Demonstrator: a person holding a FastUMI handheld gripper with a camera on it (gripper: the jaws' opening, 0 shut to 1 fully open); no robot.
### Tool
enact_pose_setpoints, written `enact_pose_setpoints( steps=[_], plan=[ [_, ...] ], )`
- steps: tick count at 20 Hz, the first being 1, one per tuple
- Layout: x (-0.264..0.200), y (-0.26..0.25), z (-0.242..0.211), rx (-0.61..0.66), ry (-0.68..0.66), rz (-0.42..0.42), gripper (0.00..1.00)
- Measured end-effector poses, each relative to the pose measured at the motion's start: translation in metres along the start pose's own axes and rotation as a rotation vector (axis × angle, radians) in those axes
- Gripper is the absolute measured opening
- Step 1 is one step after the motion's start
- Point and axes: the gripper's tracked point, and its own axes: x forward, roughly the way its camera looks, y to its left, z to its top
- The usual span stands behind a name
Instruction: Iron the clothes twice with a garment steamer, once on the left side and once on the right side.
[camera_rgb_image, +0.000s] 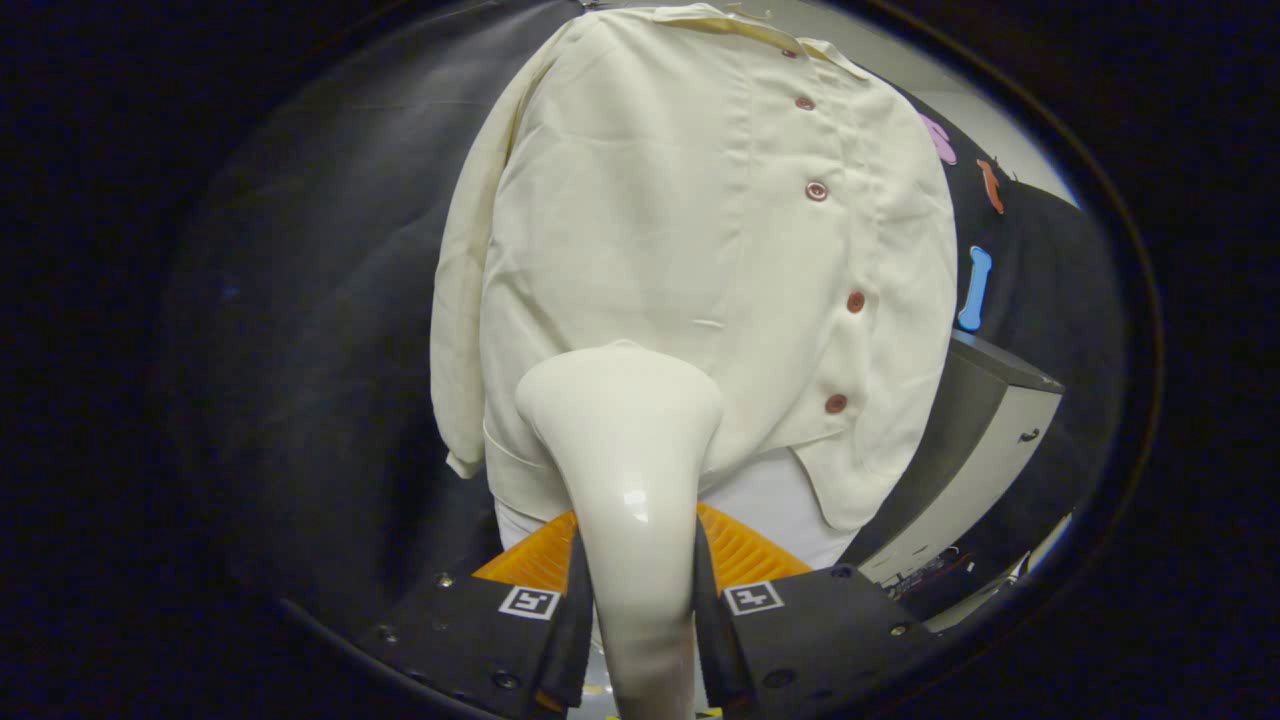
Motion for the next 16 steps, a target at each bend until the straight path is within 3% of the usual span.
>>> enact_pose_setpoints(
  steps=[10, 12, 16],
  plan=[
    [-0.013, -0.015, -0.022, -0.009, 0.071, 0.03, 0.43],
    [-0.03, -0.027, -0.013, 0.003, 0.069, 0.05, 0.43],
    [-0.072, -0.055, 0.047, 0.013, -0.05, 0.104, 0.43]
  ],
)
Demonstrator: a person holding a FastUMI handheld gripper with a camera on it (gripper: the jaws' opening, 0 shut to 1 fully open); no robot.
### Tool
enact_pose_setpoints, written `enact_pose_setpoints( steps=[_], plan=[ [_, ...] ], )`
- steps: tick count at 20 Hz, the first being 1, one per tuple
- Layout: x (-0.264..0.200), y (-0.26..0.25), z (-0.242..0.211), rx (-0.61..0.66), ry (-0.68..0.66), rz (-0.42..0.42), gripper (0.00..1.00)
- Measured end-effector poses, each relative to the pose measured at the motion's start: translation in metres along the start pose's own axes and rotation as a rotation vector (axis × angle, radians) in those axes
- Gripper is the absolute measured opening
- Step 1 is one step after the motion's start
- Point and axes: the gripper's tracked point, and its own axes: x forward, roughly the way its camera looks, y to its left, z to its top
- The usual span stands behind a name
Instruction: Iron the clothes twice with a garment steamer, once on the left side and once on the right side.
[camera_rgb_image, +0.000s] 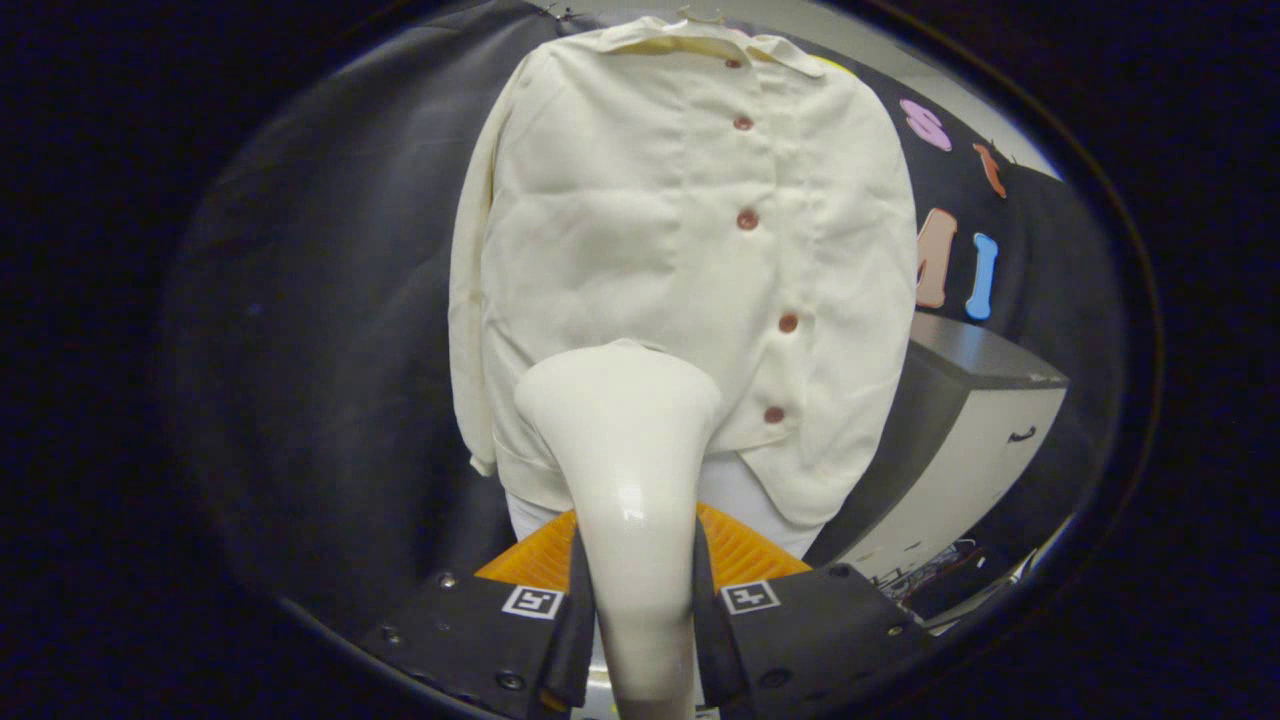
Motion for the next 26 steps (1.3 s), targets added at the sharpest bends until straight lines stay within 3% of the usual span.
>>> enact_pose_setpoints(
  steps=[6, 14, 18, 26],
  plan=[
    [-0.059, -0.054, 0.092, 0.1, -0.154, 0.026, 0.43],
    [-0.112, -0.12, 0.2, 0.139, -0.296, 0.009, 0.42],
    [-0.109, -0.148, 0.248, 0.148, -0.356, -0.01, 0.42],
    [-0.064, -0.18, 0.299, 0.182, -0.305, -0.062, 0.42]
  ],
)
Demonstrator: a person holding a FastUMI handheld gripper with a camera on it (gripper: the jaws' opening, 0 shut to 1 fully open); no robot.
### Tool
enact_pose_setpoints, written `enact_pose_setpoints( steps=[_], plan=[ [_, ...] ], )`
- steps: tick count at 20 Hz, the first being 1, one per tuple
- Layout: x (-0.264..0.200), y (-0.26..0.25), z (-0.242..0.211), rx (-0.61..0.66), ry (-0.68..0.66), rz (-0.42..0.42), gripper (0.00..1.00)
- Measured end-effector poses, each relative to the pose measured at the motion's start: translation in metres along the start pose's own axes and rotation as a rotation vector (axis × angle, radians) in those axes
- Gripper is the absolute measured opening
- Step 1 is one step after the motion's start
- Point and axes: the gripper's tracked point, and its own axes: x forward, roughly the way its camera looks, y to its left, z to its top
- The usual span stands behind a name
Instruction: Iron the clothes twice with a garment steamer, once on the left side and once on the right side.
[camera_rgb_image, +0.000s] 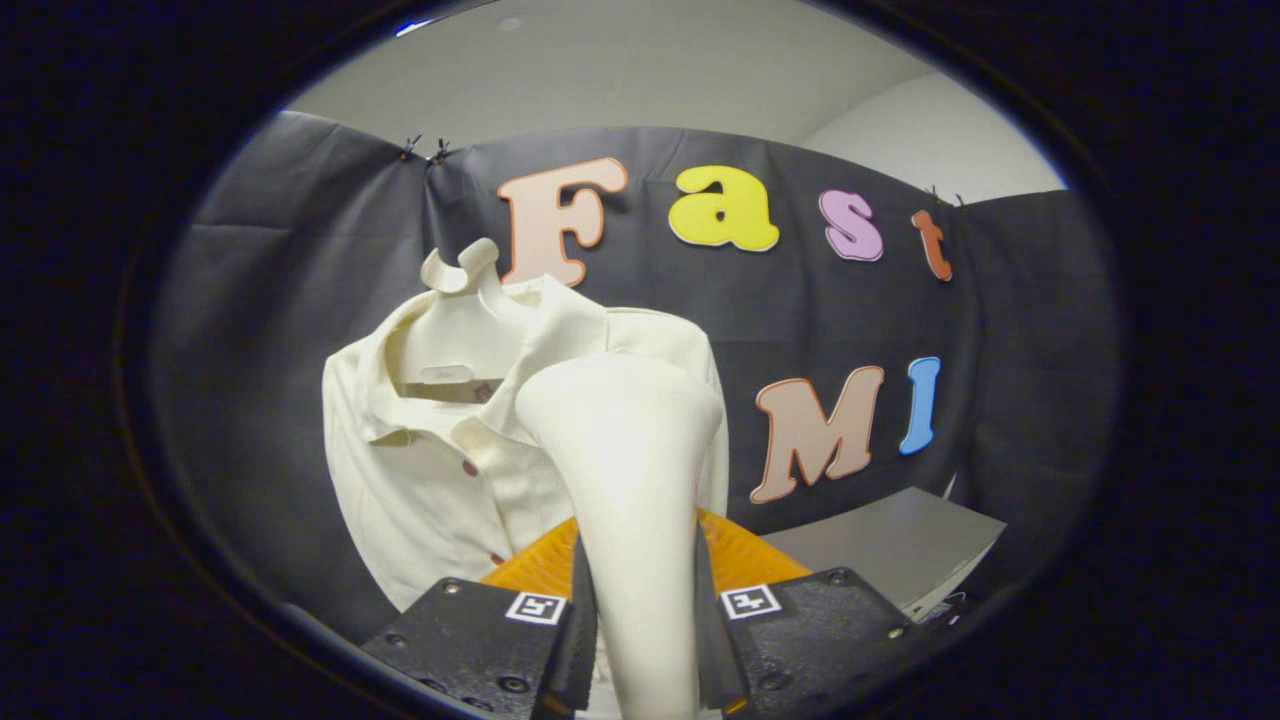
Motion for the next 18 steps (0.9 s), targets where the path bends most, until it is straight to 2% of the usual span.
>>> enact_pose_setpoints(
  steps=[3, 6, 11, 18],
  plan=[
    [0.011, -0.003, 0.001, 0.009, 0.024, -0.009, 0.42],
    [0.019, -0.003, -0.017, -0.001, 0.079, -0.007, 0.42],
    [0.022, -0.002, -0.03, -0.038, 0.041, -0.015, 0.42],
    [0.021, -0.011, -0.072, -0.083, 0.081, -0.033, 0.43]
  ],
)
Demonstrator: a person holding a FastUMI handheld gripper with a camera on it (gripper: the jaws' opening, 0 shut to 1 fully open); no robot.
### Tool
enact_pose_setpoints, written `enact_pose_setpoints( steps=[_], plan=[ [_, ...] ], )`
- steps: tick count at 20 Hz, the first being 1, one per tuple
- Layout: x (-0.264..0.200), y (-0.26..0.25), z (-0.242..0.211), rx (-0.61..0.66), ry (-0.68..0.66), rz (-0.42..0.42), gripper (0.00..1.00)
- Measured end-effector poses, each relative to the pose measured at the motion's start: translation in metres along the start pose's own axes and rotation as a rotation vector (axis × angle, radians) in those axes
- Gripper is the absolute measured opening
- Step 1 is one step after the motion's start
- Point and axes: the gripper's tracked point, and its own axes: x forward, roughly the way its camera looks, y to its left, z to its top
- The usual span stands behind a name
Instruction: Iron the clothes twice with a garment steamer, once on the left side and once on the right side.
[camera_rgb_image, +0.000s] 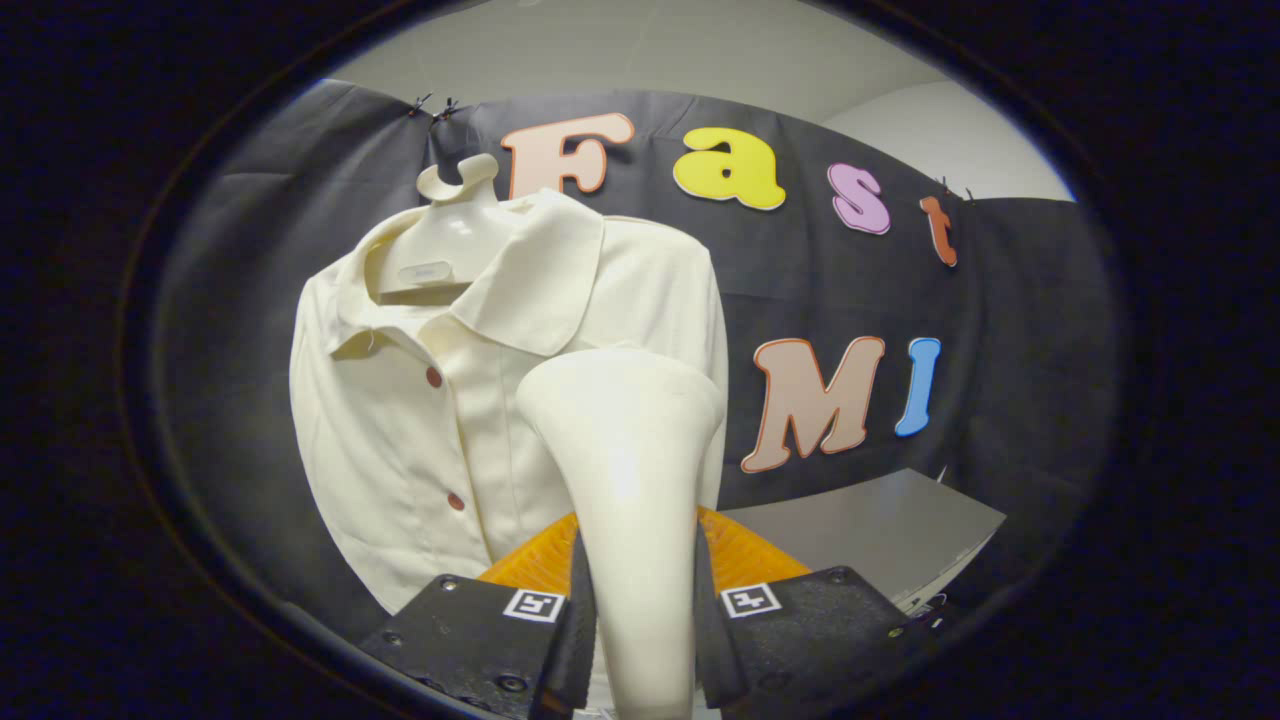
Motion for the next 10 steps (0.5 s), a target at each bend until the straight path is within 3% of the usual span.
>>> enact_pose_setpoints(
  steps=[10],
  plan=[
    [0.008, -0.005, -0.097, -0.025, 0.142, 0.001, 0.43]
  ],
)
